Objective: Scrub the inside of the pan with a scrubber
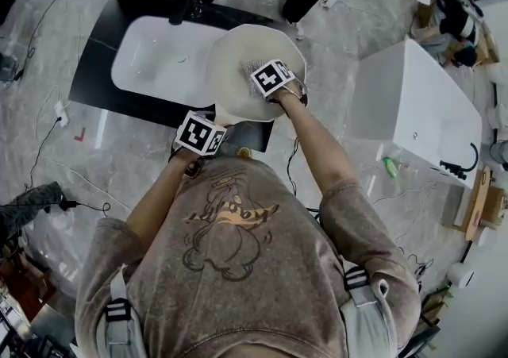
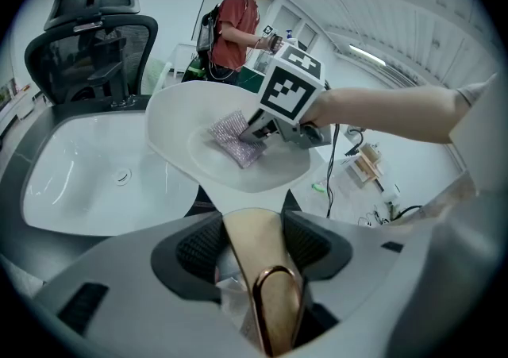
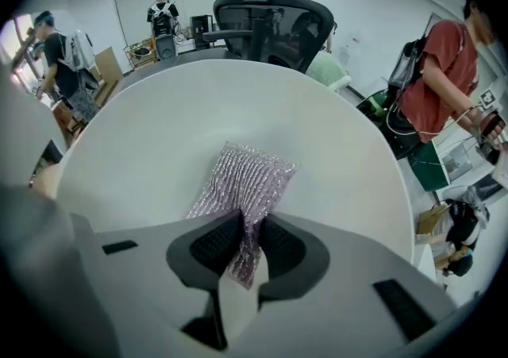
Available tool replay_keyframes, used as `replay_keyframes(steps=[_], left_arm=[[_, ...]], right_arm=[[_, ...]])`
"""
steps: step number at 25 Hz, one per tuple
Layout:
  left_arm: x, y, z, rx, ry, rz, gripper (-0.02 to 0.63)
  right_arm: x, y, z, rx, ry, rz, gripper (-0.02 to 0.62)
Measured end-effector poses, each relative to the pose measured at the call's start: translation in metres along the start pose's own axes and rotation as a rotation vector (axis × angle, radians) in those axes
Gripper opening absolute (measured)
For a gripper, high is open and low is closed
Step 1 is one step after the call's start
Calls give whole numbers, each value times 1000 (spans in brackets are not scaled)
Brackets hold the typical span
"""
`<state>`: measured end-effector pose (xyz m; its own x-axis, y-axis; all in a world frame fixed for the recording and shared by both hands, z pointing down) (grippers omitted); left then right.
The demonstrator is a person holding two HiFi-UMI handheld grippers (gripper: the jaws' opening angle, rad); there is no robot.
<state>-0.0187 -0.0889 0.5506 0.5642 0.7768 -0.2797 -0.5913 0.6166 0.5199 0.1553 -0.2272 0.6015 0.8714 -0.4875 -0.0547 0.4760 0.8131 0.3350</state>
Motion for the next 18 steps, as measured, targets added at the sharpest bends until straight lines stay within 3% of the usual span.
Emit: replay_keyframes(steps=[5, 10, 18], left_arm=[[0, 0, 0, -3, 1, 2, 258], [5, -2, 1, -6, 1, 8, 258], [1, -1, 2, -18, 14, 24, 259]], right_arm=[[-31, 9, -5, -102, -49, -61, 86], [-66, -3, 2, -24, -140, -151, 86], [-71, -32, 13, 11, -133, -136, 86]])
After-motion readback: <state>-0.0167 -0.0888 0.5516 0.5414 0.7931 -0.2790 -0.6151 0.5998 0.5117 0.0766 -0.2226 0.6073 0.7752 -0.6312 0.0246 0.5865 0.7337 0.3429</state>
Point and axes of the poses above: the fingertips, and each gripper's own axes: z forward along the fingers, x to its right, y out of its underside, the point moved 7 cm from there along -z, backward along the fingers, and after that the axes turned 10 degrees about z, right-handed, at the moved point
